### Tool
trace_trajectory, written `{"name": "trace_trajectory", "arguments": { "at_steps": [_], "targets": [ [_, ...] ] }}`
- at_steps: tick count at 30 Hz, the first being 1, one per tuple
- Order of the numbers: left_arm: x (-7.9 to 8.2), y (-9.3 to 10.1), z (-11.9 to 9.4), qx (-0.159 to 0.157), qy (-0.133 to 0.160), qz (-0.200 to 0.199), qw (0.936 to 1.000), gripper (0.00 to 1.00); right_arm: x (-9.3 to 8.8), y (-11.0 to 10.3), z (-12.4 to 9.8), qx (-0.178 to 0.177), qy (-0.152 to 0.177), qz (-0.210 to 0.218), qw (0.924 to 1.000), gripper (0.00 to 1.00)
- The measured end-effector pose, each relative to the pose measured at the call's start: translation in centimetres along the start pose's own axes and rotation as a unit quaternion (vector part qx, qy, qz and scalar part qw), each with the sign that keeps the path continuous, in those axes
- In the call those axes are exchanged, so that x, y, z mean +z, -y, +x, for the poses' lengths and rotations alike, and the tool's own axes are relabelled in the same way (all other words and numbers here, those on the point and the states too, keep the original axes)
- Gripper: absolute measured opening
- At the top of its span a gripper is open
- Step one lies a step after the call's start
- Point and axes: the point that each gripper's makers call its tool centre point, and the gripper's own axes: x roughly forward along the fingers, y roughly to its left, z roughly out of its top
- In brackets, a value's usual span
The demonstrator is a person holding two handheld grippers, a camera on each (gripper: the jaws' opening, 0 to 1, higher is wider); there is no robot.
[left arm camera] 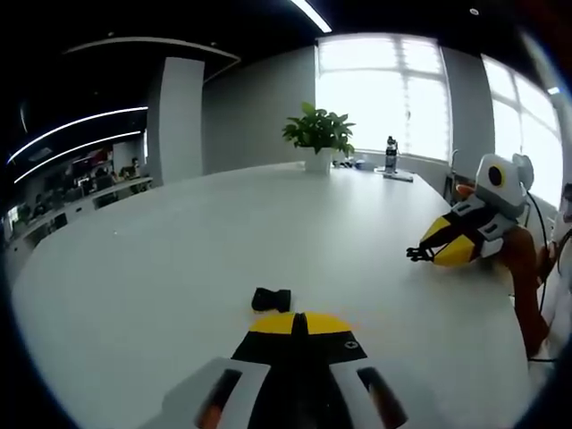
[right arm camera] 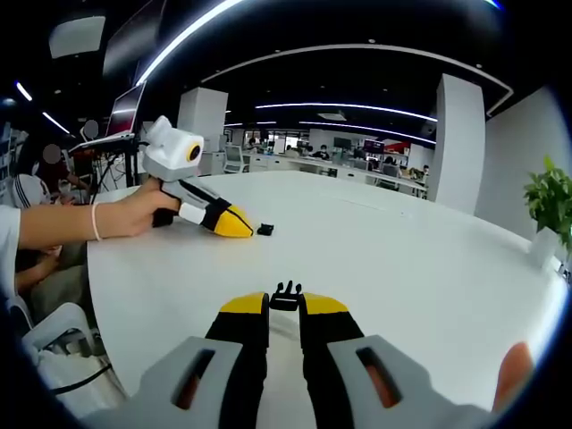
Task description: Snap the two parts of the plastic buckle together until the buckle closes and remains connected.
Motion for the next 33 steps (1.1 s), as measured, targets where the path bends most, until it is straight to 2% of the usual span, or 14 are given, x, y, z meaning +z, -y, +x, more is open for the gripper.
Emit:
{"name": "trace_trajectory", "arguments": {
  "at_steps": [10,17,21,26,33],
  "targets": [
    [0.5,-0.7,-0.5,0.015,0.012,0.000,0.9998,0.15,0.3,0.0,-0.1,0.000,0.003,-0.003,1.0000,0.13],
    [0.9,-0.9,-0.2,0.006,0.022,0.002,0.9997,0.25,0.6,-0.1,-0.1,0.000,0.004,-0.007,1.0000,0.13],
    [0.9,-1.3,0.1,0.010,0.013,0.005,0.9999,0.34,0.6,-0.2,-0.1,0.000,0.004,-0.007,1.0000,0.13],
    [0.5,-1.8,0.5,0.018,0.000,0.005,0.9998,0.39,0.5,-0.1,-0.1,-0.001,0.004,-0.007,1.0000,0.13],
    [0.4,-1.9,1.0,0.019,-0.007,0.002,0.9998,0.41,0.4,0.0,-0.2,-0.001,0.005,-0.005,1.0000,0.13]
  ]
}}
